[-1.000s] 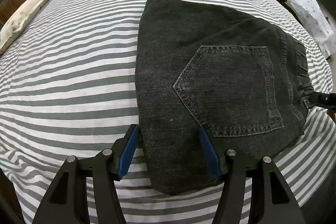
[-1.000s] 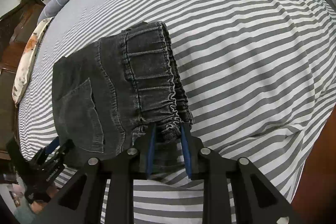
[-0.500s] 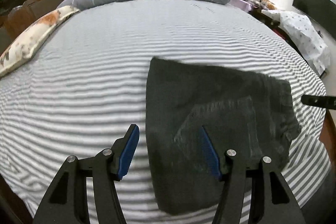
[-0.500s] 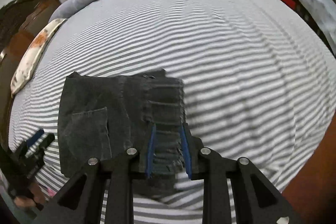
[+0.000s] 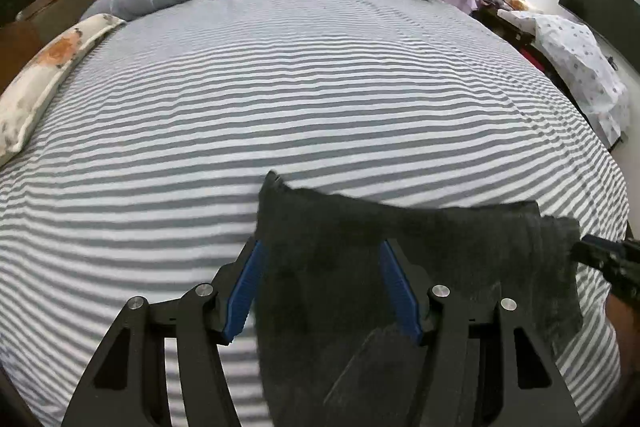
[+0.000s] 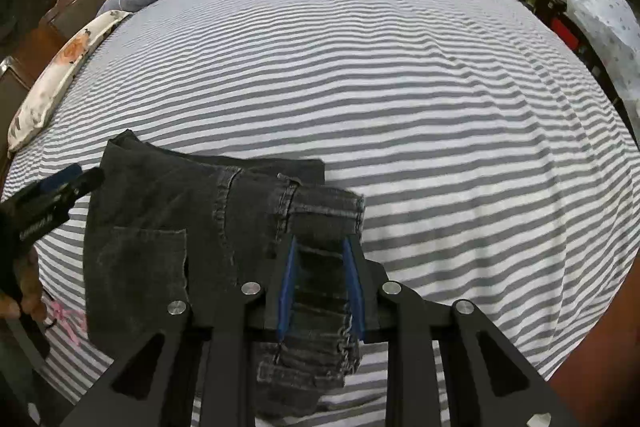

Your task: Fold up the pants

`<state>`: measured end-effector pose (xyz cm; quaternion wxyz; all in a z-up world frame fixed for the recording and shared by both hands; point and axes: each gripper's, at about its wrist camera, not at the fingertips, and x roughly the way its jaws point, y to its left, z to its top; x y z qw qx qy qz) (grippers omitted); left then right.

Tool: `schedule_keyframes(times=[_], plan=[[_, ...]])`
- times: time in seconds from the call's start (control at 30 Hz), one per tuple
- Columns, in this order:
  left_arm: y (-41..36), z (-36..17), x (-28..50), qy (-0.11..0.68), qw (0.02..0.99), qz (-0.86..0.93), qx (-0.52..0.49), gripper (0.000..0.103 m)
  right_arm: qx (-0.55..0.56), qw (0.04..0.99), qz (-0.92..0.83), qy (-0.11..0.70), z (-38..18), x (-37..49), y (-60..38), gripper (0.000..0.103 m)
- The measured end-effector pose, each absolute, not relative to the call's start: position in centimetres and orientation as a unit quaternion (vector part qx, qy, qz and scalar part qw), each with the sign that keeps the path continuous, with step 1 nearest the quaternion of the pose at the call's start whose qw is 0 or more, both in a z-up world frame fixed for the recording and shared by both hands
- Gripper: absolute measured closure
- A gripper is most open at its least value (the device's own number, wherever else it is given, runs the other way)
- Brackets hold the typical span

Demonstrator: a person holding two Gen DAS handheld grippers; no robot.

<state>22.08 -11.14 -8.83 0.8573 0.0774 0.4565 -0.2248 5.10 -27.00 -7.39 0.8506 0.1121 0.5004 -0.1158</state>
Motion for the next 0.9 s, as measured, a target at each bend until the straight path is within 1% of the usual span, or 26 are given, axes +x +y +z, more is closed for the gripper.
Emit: schedule_keyframes(times=[0.27,0.37,0.5,0.6,0.67,0.7,0.73,0.9], plan=[[-12.6,-12.3,24.9,0.492,0.835,-0.209,0.127,0.043,0.104,0.834,-0.120,0.529,-10.4,6.4,-27.9,0.077],[-12.5,-13.5,25.6,0.505,0.828,-0.207,0.127,0.043,0.116,0.828,-0.121,0.535,-11.3,6.3,-28.5,0.075],[-12.6,-13.1,25.4,0.506,0.830,-0.200,0.125,0.042,0.134,0.825,-0.124,0.536,-11.1,5.8,-29.2,0.066],[-12.0,-12.5,23.9,0.499,0.832,-0.203,0.131,0.042,0.139,0.824,-0.126,0.534,-10.8,4.7,-29.1,0.063],[-11.0,-12.4,22.1,0.498,0.830,-0.215,0.133,0.042,0.145,0.822,-0.128,0.536,-11.0,3.5,-28.8,0.057],[-10.5,-12.5,21.3,0.497,0.829,-0.218,0.137,0.042,0.150,0.820,-0.128,0.537,-11.2,3.0,-28.8,0.052],[-9.9,-12.6,20.1,0.495,0.828,-0.221,0.142,0.042,0.155,0.818,-0.128,0.539,-11.4,2.3,-28.7,0.049],[-7.9,-13.1,16.2,0.492,0.827,-0.222,0.156,0.042,0.192,0.808,-0.123,0.543,-12.2,-0.2,-28.8,0.045]])
